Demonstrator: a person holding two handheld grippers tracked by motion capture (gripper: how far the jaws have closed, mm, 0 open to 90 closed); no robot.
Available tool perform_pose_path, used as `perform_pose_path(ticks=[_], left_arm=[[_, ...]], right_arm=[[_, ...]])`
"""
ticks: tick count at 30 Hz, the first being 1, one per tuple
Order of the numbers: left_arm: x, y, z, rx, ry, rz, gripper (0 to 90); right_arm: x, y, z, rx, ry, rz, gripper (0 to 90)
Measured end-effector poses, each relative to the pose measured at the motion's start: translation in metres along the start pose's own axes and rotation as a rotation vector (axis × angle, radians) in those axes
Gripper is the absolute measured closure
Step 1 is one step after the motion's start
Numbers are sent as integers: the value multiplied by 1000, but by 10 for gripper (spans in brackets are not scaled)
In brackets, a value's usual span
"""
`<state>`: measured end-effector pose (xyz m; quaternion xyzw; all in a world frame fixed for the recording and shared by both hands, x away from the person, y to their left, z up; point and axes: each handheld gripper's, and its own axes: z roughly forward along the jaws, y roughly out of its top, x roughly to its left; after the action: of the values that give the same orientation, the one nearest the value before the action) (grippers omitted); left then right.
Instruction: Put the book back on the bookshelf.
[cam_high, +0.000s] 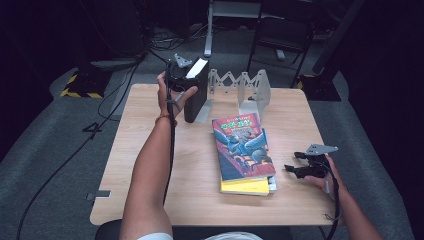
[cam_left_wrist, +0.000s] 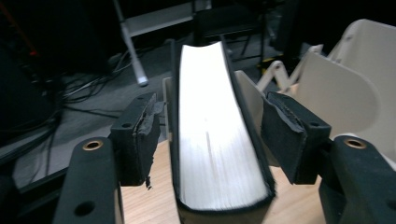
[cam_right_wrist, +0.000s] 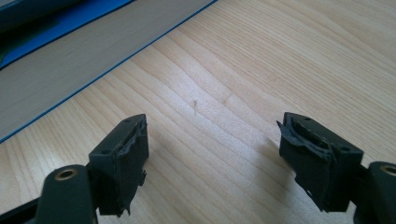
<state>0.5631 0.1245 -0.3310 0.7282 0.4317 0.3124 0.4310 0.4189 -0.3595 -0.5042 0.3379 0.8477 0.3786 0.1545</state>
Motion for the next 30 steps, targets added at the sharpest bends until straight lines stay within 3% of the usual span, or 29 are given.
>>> perform_pose_path(ticks=[19, 22, 30], left_arm=[[-2, -20, -20, 31, -37, 48, 354], [-4, -25, -26, 43, -40, 79, 351], [-7, -37, -38, 52, -60, 98, 341]], right_arm=[[0, 0, 0, 2, 0, 1, 244], [0, 0, 0, 2, 0, 1, 244], [0, 0, 0, 1, -1, 2, 244]])
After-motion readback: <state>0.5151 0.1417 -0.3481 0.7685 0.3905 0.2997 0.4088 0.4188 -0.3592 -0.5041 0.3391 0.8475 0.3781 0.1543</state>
